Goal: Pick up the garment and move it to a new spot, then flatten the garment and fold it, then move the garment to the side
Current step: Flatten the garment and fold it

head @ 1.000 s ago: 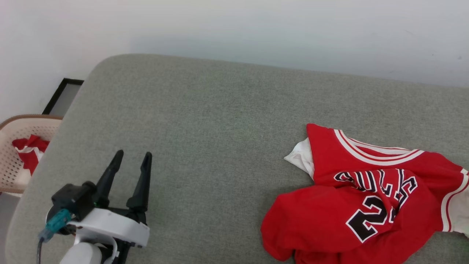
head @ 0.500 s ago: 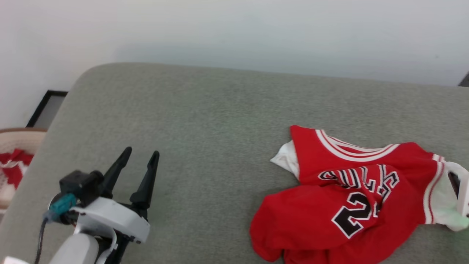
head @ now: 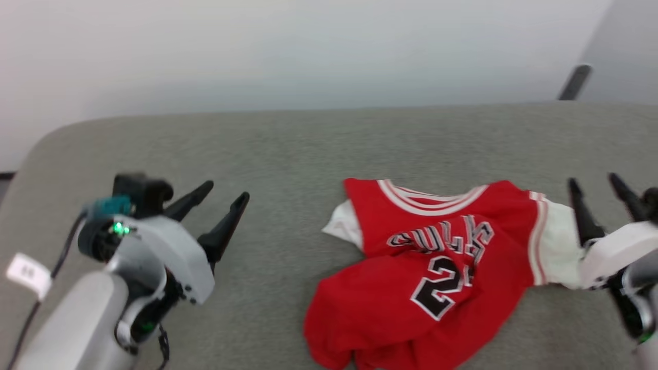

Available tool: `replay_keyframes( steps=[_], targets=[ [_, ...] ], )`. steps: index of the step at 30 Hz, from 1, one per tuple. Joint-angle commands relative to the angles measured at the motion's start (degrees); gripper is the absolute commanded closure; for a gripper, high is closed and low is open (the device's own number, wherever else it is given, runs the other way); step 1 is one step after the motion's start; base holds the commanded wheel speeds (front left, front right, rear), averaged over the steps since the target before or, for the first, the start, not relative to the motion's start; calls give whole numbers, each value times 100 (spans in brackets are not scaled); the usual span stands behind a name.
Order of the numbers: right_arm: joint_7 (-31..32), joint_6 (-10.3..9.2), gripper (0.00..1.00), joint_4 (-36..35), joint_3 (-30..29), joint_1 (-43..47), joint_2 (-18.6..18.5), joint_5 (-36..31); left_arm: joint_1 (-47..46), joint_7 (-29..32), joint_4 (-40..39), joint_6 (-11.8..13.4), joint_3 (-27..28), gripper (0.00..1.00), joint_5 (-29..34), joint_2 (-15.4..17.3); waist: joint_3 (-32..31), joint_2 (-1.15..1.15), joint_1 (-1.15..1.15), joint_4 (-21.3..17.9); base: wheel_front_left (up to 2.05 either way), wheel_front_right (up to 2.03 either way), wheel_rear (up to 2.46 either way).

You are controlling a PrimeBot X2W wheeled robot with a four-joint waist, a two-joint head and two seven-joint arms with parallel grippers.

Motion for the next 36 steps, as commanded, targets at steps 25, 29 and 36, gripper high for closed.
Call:
replay_keyframes(
  steps=[25,29,36],
  targets=[
    [-1098,-6,0,-1785,-130,1100,1567,-671,-1736,3431,1756,510,-666,0,-854,-166,876,0,0,-1943,0,0,0],
    [-1140,-6,0,-1780,-159,1039,1617,-667,-1789,3542,2003,529,-757,0,-801,-192,974,0,0,-1995,0,0,0],
    [-1196,-6,0,-1722,-175,923,1660,-659,-1802,3438,2497,468,-848,81,-759,-270,1084,0,0,-1997,0,0,0]
  ],
)
